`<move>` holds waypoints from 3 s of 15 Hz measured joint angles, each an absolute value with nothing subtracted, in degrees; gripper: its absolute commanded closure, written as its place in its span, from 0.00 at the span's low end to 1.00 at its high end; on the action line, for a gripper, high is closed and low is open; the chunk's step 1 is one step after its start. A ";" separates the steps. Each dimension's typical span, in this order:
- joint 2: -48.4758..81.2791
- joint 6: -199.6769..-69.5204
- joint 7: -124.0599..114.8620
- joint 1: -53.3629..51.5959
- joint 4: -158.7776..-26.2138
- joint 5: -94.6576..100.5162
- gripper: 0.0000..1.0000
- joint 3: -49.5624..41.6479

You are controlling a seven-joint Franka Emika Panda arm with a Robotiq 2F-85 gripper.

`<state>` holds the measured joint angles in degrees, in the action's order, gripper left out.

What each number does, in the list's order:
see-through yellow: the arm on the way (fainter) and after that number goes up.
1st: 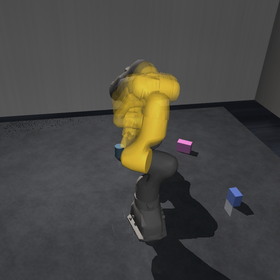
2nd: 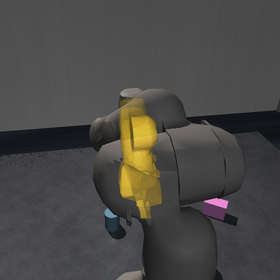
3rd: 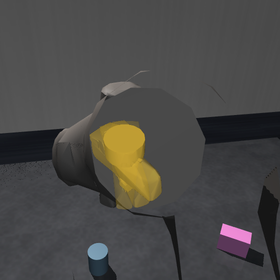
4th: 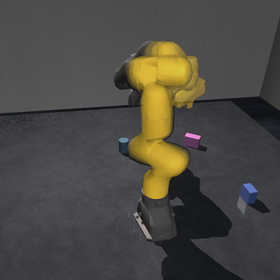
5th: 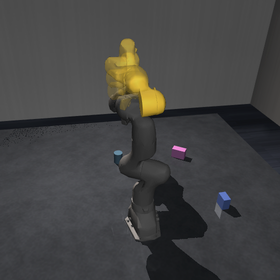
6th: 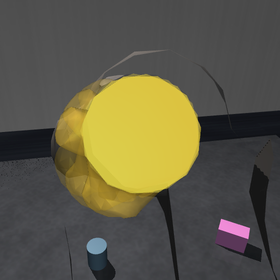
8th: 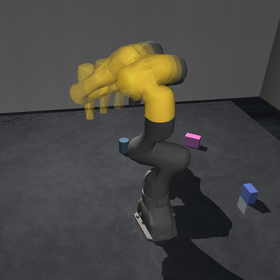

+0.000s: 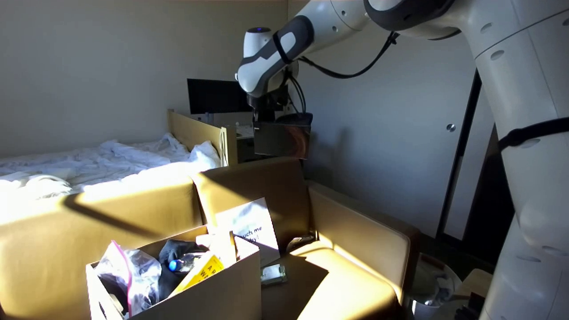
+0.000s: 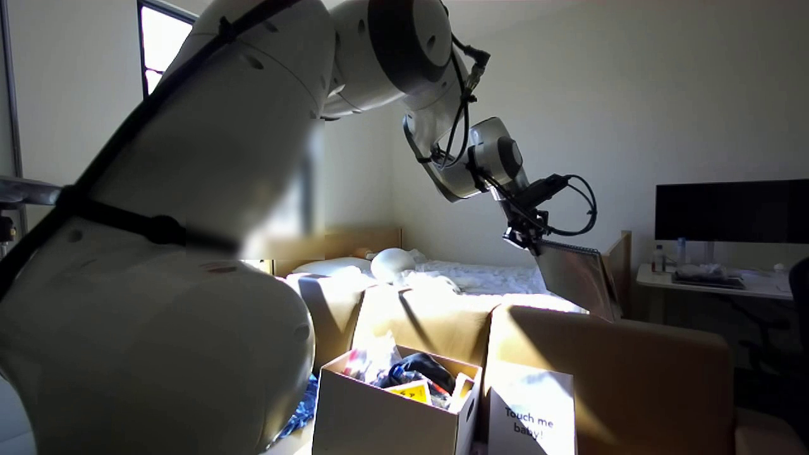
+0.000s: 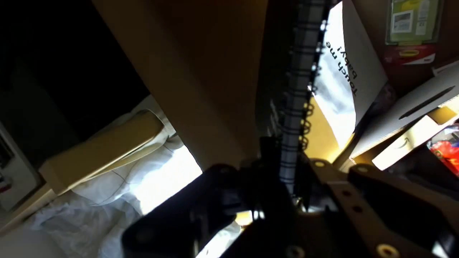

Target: Remove the brown notepad from the box and put it on the right armrest

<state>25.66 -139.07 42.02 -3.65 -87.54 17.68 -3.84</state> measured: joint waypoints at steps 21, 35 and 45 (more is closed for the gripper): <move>22.96 -146.44 -11.41 -12.08 -102.85 77.15 0.94 -33.45; 35.14 -122.77 -28.75 -0.16 -101.26 92.73 0.94 -14.18; 55.37 -102.90 -36.15 6.76 -91.23 94.60 0.88 -11.59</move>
